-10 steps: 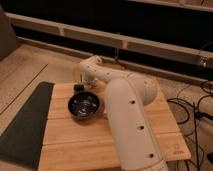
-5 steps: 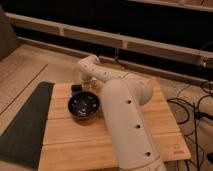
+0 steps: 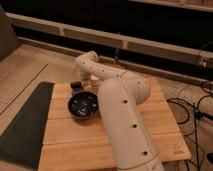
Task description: Place the eraser on the white sponge
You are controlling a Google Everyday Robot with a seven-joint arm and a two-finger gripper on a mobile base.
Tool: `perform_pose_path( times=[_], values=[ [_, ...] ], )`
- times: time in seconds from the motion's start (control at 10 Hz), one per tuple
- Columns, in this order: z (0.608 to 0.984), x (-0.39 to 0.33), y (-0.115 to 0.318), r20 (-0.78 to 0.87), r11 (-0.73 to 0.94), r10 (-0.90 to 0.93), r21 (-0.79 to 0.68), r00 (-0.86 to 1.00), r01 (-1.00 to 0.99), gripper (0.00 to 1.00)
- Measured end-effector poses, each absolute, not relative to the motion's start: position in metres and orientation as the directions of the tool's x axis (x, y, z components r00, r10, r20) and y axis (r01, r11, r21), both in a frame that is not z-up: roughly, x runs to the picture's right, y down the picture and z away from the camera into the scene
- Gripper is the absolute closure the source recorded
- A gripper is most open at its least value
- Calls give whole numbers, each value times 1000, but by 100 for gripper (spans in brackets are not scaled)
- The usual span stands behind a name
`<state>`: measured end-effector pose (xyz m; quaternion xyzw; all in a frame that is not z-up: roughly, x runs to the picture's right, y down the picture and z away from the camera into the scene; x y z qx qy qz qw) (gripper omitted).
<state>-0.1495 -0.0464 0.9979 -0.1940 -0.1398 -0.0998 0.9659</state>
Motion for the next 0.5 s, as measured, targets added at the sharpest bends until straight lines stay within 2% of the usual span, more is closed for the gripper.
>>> perform_pose_path(
  times=[0.5],
  values=[
    [1004, -162, -40, 344, 891, -161, -352, 925, 286, 20]
  ],
)
